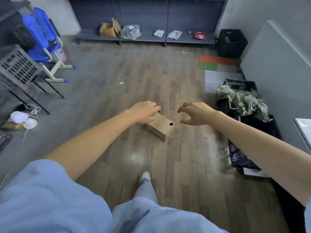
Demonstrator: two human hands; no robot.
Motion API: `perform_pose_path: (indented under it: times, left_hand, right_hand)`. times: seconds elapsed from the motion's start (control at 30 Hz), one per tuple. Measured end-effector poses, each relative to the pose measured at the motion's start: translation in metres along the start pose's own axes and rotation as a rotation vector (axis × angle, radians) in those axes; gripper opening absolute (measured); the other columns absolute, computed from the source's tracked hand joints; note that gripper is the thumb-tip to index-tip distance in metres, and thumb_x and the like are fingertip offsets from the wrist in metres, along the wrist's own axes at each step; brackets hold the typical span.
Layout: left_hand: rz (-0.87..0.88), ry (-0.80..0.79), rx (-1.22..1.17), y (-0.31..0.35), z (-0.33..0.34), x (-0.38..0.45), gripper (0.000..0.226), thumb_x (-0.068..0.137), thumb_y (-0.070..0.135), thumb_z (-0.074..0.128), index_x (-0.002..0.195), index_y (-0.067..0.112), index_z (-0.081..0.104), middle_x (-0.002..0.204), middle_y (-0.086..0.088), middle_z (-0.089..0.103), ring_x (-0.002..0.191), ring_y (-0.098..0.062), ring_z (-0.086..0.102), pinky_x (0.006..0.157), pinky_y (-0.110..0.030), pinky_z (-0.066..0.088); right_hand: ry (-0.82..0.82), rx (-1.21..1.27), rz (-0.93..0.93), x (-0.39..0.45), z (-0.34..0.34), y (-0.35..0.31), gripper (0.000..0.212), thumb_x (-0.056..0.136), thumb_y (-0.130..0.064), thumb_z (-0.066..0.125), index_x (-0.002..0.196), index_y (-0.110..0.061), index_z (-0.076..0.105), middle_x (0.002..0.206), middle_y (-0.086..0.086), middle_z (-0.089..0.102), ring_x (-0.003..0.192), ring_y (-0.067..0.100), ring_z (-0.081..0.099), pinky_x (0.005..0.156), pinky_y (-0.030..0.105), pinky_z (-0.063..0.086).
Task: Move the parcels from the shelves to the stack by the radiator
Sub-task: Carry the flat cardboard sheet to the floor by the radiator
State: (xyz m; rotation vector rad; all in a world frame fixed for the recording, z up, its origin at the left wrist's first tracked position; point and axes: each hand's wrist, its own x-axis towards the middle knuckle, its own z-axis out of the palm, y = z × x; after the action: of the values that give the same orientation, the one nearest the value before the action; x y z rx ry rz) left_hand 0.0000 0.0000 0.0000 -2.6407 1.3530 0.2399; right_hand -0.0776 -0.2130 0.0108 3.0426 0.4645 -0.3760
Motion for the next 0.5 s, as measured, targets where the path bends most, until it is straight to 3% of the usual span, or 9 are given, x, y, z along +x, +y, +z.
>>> perform_pose_path:
  times: [0.27,0.4,0.5]
  left_hand:
    - [0.023,-0.117,-0.028,-0.114,0.058,0.112,0.038,0.097,0.021,0.037,0.133,0.013,0.044,0.130,-0.011,0.050,0.119,-0.027,0.047,0.094,-0.039,0.043]
    - [0.055,-0.222,-0.104,-0.191,0.090,0.191,0.036,0.097,0.020,0.036,0.132,0.012,0.045,0.129,-0.010,0.051,0.118,-0.027,0.047,0.091,-0.038,0.043]
    - [0.105,-0.307,-0.120,-0.243,0.104,0.243,0.036,0.098,0.021,0.035,0.131,0.012,0.046,0.130,-0.010,0.051,0.120,-0.027,0.046,0.091,-0.036,0.042]
  right_hand:
    - [-0.170,0.147,0.129,0.143,0.049,0.047,0.041,0.094,-0.037,0.045,0.132,-0.020,0.047,0.129,0.003,0.052,0.114,0.023,0.054,0.084,0.034,0.045]
    - [-0.220,0.417,0.410,0.219,0.083,0.090,0.036,0.096,-0.031,0.043,0.128,-0.019,0.051,0.125,0.004,0.057,0.109,0.025,0.057,0.081,0.033,0.045]
    - [-0.263,0.651,0.649,0.257,0.105,0.113,0.034,0.097,-0.025,0.042,0.127,-0.015,0.054,0.123,0.009,0.061,0.108,0.026,0.058,0.087,0.034,0.047]
